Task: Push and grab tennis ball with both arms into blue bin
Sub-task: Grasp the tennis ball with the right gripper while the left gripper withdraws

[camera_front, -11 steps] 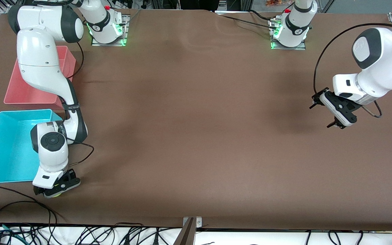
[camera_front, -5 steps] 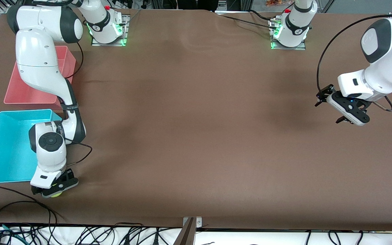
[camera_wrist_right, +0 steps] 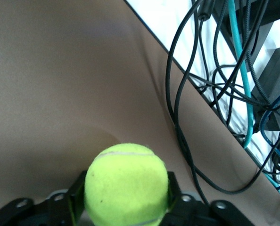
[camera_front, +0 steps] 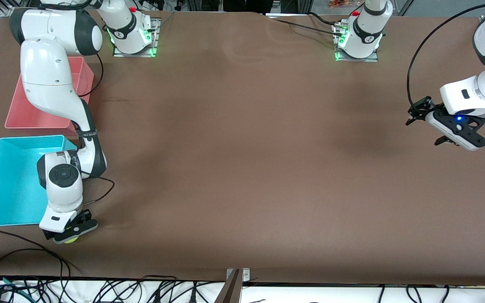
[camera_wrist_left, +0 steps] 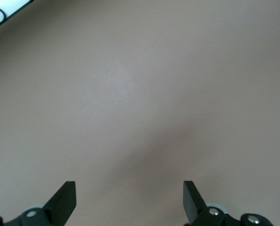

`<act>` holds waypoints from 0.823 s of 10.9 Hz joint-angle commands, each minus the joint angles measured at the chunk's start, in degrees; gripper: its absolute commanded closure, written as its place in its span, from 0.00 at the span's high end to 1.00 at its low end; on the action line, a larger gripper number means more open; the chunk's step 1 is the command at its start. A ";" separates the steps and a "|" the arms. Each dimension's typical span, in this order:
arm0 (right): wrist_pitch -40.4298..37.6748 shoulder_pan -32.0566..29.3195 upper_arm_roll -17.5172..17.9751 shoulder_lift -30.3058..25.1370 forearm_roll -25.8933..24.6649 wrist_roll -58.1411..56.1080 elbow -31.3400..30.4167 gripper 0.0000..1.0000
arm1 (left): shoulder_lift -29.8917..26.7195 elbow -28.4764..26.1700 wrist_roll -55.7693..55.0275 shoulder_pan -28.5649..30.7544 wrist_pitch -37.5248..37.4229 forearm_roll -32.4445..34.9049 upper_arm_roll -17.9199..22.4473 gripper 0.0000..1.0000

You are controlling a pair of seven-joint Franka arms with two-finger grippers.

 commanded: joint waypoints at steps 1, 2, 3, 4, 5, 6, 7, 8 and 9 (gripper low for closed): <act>0.29 -0.25 0.15 1.06 -0.45 0.81 2.18 0.10 | -0.21 3.36 -3.78 -0.35 -4.26 2.22 -0.09 1.00; -0.06 -0.17 0.15 0.80 -0.45 0.73 2.18 0.10 | -0.21 4.41 -3.87 -0.35 -5.67 2.22 0.00 1.00; -1.98 0.01 0.41 0.18 -0.37 0.73 2.36 0.10 | -0.21 5.46 -3.87 -0.26 -6.90 2.31 0.00 1.00; -5.13 0.27 0.50 -0.34 0.94 0.73 2.53 0.10 | -0.21 6.26 -3.87 -0.26 -7.96 2.31 0.18 1.00; -8.03 0.80 1.20 -1.48 3.13 0.65 2.71 0.10 | -0.21 6.61 -3.87 -0.26 -8.75 2.31 0.70 1.00; -10.67 1.06 1.47 -2.71 5.33 0.65 3.75 0.10 | -0.39 6.62 -3.87 -0.26 -9.10 2.31 0.97 1.00; -14.01 1.67 2.08 -3.85 9.18 0.73 4.37 0.10 | -0.82 6.96 -3.87 -0.26 -10.15 2.31 1.49 1.00; -17.87 1.77 2.43 -5.78 13.04 0.39 5.34 0.10 | -0.92 8.53 -3.96 -0.26 -11.99 2.31 1.93 1.00; -20.52 1.68 2.70 -8.67 15.78 0.64 5.43 0.10 | -0.92 9.51 -5.62 -0.26 -13.75 3.53 1.93 1.00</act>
